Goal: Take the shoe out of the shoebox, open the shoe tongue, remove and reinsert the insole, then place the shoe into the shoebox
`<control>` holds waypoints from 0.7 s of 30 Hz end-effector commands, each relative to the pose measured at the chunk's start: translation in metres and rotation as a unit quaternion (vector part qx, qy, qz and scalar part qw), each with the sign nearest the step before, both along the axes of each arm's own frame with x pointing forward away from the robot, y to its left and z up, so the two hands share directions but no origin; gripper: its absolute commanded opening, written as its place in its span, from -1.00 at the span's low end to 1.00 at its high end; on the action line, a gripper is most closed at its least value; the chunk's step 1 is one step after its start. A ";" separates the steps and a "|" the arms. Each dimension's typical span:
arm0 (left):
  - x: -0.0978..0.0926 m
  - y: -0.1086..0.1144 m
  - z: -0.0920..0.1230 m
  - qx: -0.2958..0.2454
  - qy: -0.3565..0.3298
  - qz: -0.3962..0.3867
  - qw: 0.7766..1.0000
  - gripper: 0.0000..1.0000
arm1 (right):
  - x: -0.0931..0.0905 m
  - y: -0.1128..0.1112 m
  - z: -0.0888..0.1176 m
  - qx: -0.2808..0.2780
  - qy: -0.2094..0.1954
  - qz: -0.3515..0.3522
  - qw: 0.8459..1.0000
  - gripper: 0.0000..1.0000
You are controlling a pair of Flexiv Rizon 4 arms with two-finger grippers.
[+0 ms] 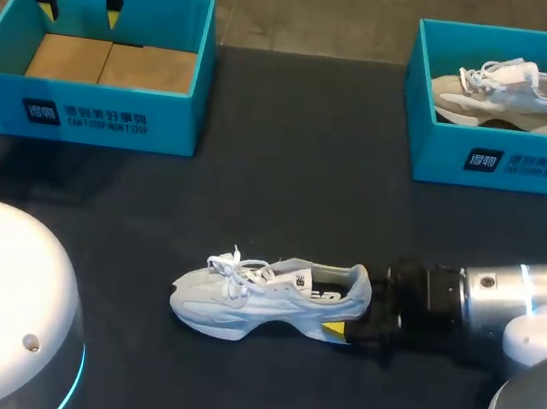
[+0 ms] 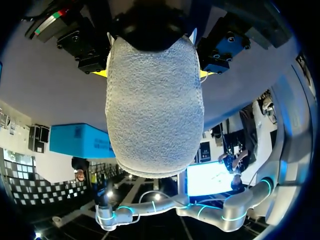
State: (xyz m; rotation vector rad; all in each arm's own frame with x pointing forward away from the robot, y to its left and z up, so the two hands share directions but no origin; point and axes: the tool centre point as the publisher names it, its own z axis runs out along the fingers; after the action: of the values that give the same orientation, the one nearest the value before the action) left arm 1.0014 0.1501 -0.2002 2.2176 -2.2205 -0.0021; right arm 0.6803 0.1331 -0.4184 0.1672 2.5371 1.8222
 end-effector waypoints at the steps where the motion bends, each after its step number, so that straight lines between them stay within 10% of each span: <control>1: -0.001 0.000 0.000 0.000 -0.001 0.000 1.000 1.00 | -0.004 0.000 0.000 0.002 0.000 -0.006 1.000 -1.00; 9: -0.004 -0.004 0.003 0.006 -0.011 0.019 1.000 1.00 | -0.004 0.000 0.000 0.002 0.000 -0.006 1.000 -1.00; 21: -0.074 -0.068 0.000 -0.032 0.023 0.048 0.998 1.00 | -0.004 0.000 0.000 0.002 0.000 -0.006 1.000 -1.00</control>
State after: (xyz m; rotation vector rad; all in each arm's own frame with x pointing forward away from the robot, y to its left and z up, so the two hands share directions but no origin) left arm 0.9481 0.0992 -0.1924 2.2545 -2.0254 0.0074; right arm 0.6777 0.1320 -0.4185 0.1804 2.5237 1.8270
